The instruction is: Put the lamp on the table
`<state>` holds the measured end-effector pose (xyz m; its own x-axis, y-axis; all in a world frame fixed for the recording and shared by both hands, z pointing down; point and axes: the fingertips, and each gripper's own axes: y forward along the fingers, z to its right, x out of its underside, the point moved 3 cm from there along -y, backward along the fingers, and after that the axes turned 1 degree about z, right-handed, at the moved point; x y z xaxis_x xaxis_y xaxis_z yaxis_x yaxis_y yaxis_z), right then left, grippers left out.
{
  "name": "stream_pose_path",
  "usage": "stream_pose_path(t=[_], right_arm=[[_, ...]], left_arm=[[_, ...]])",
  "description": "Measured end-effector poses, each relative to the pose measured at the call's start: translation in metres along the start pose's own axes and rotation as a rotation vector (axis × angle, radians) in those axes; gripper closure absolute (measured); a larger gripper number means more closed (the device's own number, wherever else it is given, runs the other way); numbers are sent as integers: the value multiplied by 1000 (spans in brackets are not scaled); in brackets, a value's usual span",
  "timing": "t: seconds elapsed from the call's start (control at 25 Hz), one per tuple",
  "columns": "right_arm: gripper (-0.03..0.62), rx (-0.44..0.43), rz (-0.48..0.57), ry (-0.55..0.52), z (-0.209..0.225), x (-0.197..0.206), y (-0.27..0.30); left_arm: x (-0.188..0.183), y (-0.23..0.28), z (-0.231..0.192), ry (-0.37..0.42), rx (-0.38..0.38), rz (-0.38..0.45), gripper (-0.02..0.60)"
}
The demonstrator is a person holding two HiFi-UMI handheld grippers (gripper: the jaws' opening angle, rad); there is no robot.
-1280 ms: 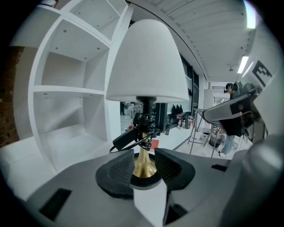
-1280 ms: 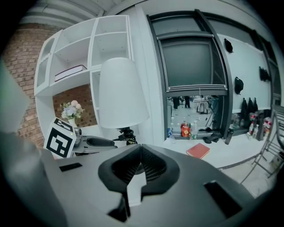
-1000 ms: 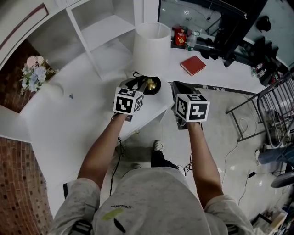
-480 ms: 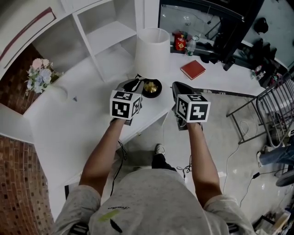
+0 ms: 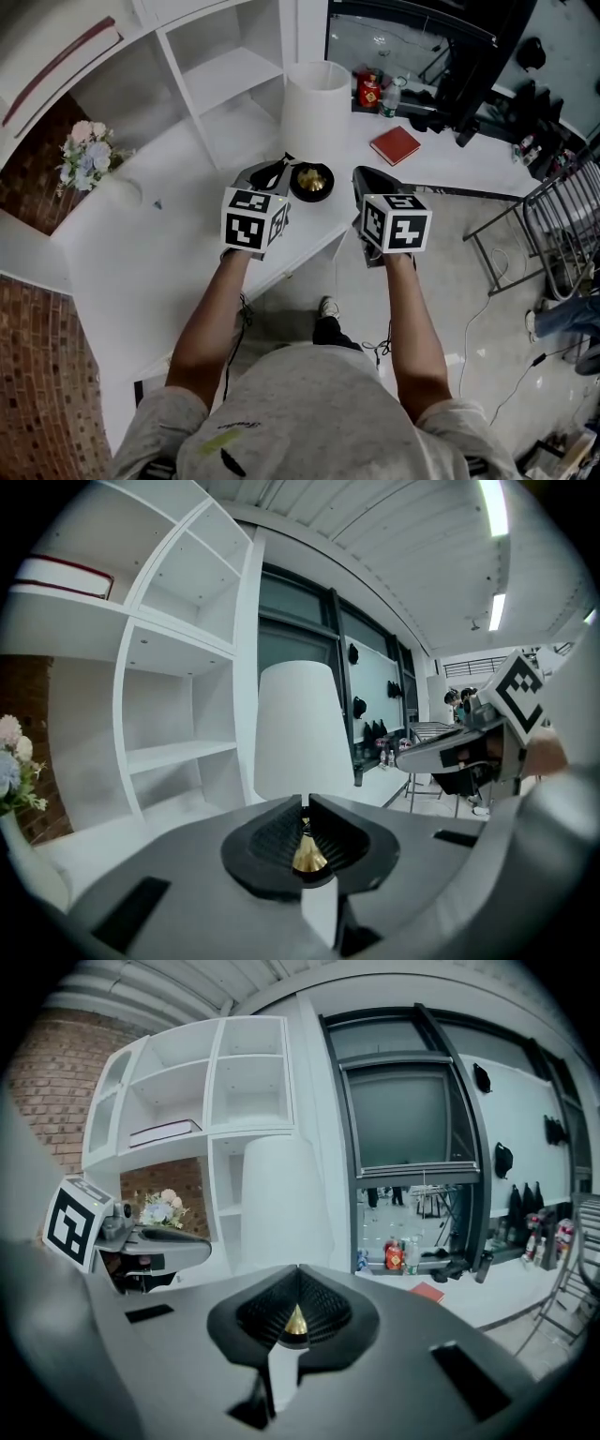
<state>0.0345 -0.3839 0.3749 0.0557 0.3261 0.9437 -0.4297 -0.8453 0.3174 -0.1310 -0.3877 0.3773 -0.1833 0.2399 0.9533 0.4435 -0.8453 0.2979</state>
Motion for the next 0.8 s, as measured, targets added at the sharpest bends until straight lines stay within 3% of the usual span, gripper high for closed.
stream_pose_path(t=[0.2, 0.8], right_arm=[[589, 6, 9, -17, 0, -3, -3], [589, 13, 24, -18, 4, -4, -14]], left_arm=[[0, -4, -6, 1, -24, -5, 583], [-1, -7, -1, -10, -34, -4, 583]])
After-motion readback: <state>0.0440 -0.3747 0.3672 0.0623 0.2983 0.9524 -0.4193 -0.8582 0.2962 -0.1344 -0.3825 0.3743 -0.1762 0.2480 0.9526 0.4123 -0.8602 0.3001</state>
